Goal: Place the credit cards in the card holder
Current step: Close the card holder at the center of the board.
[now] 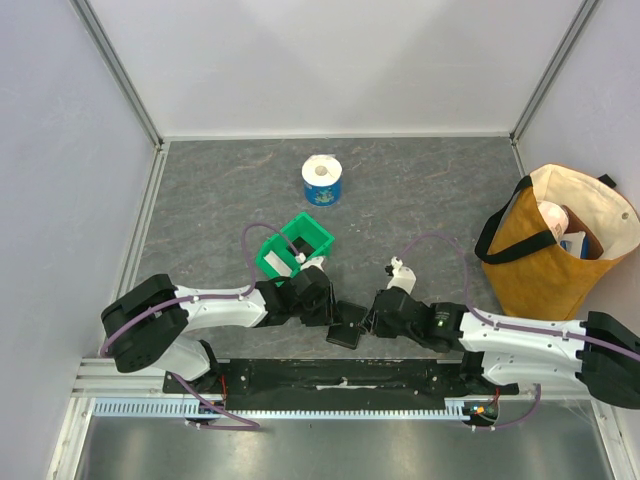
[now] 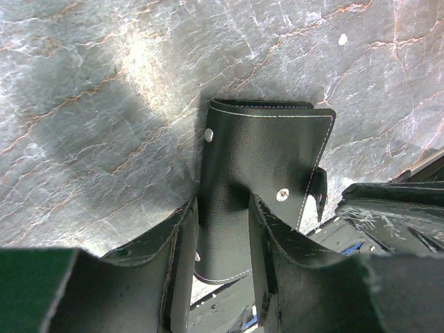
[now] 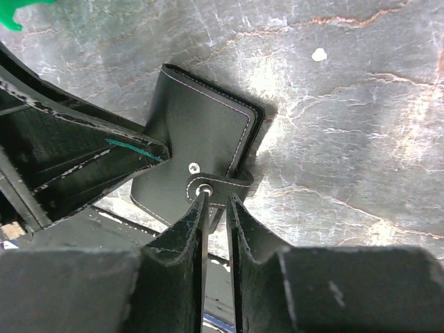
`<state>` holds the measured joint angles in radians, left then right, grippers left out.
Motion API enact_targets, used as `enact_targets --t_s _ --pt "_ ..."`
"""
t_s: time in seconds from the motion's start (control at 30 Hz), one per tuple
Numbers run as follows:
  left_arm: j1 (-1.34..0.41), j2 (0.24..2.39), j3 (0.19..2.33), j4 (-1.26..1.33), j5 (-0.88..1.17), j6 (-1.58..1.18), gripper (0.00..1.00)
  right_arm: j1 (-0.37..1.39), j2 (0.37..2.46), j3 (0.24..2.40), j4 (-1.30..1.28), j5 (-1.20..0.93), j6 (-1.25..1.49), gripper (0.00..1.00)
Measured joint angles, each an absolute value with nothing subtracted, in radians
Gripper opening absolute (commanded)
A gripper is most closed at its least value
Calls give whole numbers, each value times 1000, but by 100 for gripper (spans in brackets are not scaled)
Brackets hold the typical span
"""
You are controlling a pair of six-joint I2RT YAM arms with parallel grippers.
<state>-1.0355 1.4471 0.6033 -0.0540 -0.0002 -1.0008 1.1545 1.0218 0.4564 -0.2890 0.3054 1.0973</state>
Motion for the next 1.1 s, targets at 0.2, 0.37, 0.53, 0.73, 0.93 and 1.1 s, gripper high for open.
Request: enact_targets --t_s 0.2,0.37,0.53,0.73,0.93,1.1 --pt "-1036 1447 603 -54 0 -1001 41 1154 1084 451 -242 287 1100 22" --pt "-1036 1447 603 -54 0 -1001 41 1144 1114 451 -209 275 1098 22" --pt "-1036 1447 603 -54 0 -1001 41 1129 1135 451 -171 255 1087 22" --pt "-1036 1449 603 -54 0 -1001 41 1121 1169 451 -135 233 1075 19" --pt "-1036 1451 605 -56 1 -1001 41 1119 1187 453 -108 217 1071 18" --pt "-1036 1451 605 -56 1 -1001 41 1117 1202 463 -105 207 1055 17"
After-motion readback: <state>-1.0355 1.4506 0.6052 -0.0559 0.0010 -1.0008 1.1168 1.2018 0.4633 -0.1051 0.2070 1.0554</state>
